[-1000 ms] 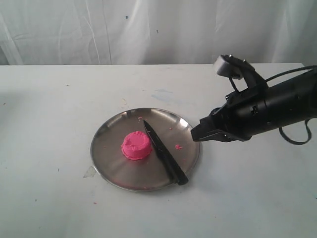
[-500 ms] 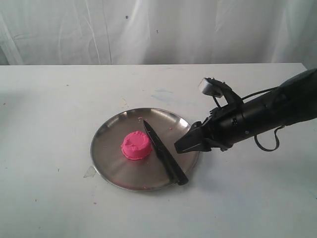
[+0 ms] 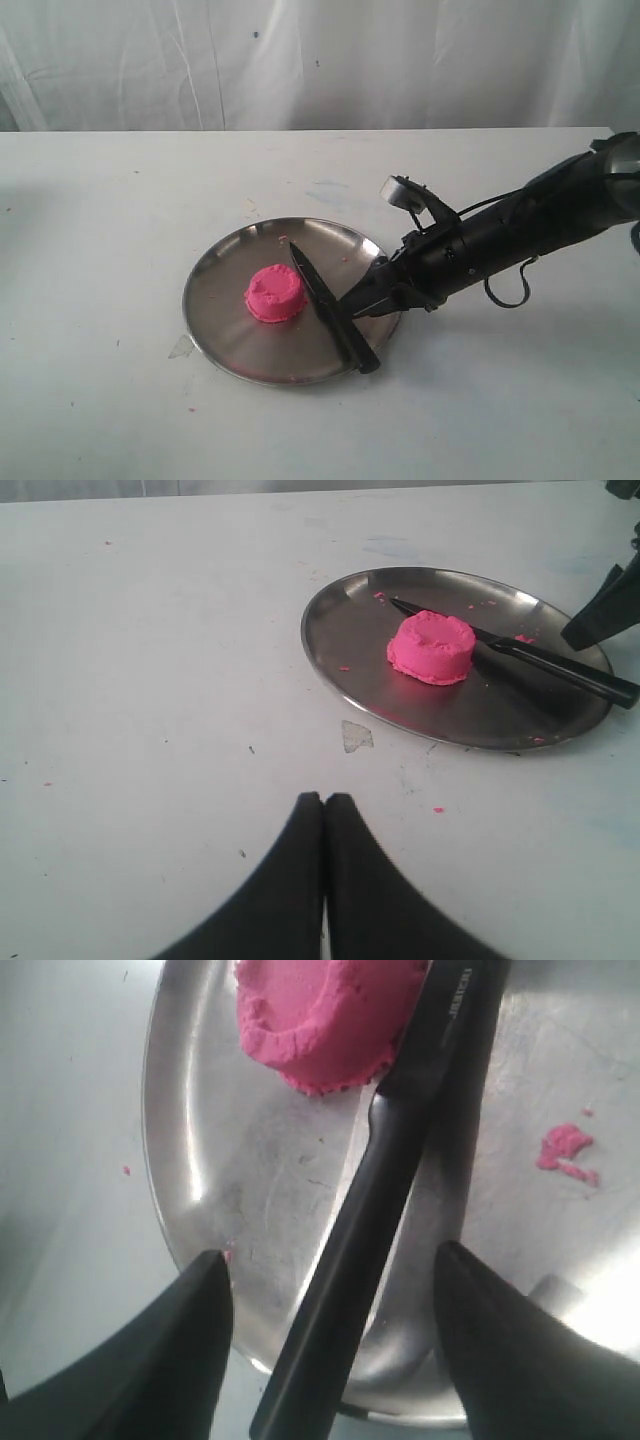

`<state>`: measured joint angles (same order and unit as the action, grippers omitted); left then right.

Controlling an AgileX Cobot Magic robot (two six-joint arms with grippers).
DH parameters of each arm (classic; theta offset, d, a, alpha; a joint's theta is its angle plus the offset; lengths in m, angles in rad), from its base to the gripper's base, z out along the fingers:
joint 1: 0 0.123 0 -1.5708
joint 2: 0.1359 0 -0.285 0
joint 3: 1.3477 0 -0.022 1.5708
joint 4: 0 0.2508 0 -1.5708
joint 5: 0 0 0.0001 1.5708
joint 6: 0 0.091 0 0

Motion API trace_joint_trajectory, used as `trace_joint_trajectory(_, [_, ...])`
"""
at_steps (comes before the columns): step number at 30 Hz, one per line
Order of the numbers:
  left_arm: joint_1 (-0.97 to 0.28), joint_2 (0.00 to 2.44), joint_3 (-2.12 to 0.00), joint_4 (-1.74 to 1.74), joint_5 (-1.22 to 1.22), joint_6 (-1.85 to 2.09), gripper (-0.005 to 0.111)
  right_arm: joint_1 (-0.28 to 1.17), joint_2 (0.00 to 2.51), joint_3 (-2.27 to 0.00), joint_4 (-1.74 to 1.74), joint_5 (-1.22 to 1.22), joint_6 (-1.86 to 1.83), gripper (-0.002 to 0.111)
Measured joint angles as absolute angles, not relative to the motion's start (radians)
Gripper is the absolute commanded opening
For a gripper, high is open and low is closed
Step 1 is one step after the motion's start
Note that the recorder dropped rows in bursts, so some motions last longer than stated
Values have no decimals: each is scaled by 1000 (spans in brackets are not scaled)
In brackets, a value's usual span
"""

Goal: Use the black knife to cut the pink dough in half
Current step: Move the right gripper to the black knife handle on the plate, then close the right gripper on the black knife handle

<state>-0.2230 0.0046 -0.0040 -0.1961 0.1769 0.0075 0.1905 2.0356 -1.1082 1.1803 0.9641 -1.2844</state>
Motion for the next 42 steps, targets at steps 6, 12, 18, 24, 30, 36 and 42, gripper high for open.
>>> trace_joint_trajectory(6, [-223, 5, -4, -196, 177, 8, 0, 210, 2088, -1145, 1163, 973, -1279, 56])
trace_joint_trajectory(12, [-223, 5, -4, -196, 177, 8, 0, 220, 2106, -1146, 1160, 977, -1277, 56])
trace_joint_trajectory(18, [-223, 5, -4, -196, 177, 8, 0, 240, 2130, -1168, 1158, 1003, -1266, 56])
trace_joint_trajectory(24, [-223, 5, -4, -196, 177, 8, 0, 251, 2171, -1197, 1160, 1043, -1223, 54])
trace_joint_trajectory(30, [-223, 5, -4, -196, 177, 8, 0, 251, 2191, -1209, 1153, 1037, -1117, 46])
trace_joint_trajectory(36, [-223, 5, -4, -196, 177, 8, 0, 255, 2200, -1216, 1125, 1030, -1100, 35])
trace_joint_trajectory(42, [-223, 5, -4, -196, 177, 8, 0, 259, 2204, -1219, 1117, 1023, -1090, 35])
